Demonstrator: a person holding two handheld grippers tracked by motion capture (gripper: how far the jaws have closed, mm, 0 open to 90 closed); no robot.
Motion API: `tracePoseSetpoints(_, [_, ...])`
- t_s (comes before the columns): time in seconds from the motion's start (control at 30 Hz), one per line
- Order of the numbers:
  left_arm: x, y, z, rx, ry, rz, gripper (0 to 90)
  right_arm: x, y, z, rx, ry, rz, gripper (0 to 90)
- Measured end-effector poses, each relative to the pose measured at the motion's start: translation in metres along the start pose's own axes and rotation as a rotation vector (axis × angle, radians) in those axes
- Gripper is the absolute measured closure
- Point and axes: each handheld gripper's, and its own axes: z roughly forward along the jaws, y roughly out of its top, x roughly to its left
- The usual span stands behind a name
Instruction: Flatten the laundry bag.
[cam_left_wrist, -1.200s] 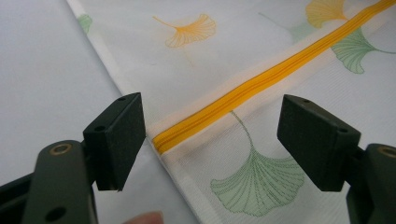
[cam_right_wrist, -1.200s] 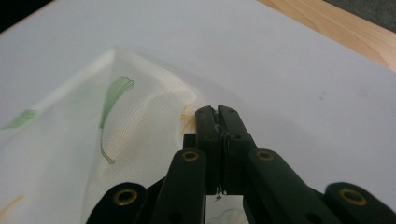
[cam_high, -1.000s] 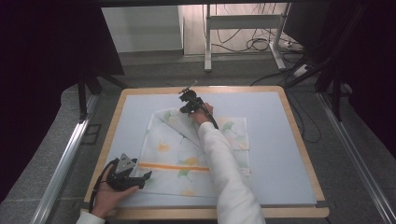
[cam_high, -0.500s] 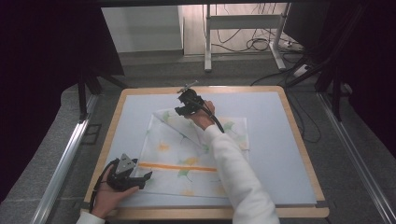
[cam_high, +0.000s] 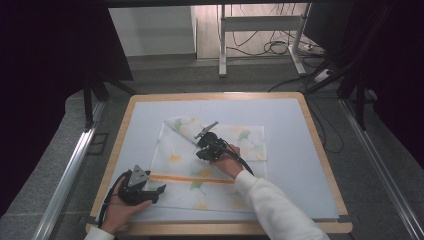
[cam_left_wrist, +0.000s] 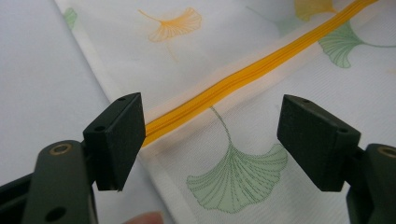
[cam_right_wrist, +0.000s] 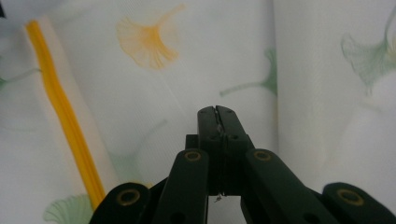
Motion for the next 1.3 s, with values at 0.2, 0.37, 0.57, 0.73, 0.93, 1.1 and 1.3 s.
tracePoseSetpoints(0.2, [-0.001, 0.0, 0.004, 0.011, 0.001, 0.004, 23.2, -0.016, -0.014, 0.004, 0.018, -0.053, 0.042, 89.2])
tracePoseSetpoints(0.37, [-0.001, 0.0, 0.004, 0.016, 0.001, 0.007, 23.2, -0.034, -0.01, 0.003, 0.018, -0.135, 0.025, 89.2])
tracePoseSetpoints(0.57, [-0.001, -0.001, 0.004, 0.017, 0.002, 0.008, 23.2, -0.074, 0.004, 0.009, 0.004, -0.209, 0.071, 89.2])
tracePoseSetpoints(0.73, [0.0, -0.001, 0.003, 0.016, 0.0, 0.009, 23.2, -0.092, 0.008, 0.003, -0.048, -0.078, 0.15, 78.5])
tracePoseSetpoints(0.93, [-0.001, -0.001, 0.002, 0.015, -0.004, 0.015, 23.2, -0.07, -0.007, -0.033, -0.108, -0.013, 0.135, 55.5])
tracePoseSetpoints(1.1, [-0.002, 0.0, 0.004, 0.013, -0.006, 0.009, 23.2, -0.044, -0.029, -0.046, -0.092, -0.003, 0.075, 50.3])
tracePoseSetpoints(1.3, [-0.002, 0.0, 0.003, 0.014, -0.001, 0.007, 23.2, -0.037, -0.036, -0.021, -0.055, -0.063, 0.056, 70.0])
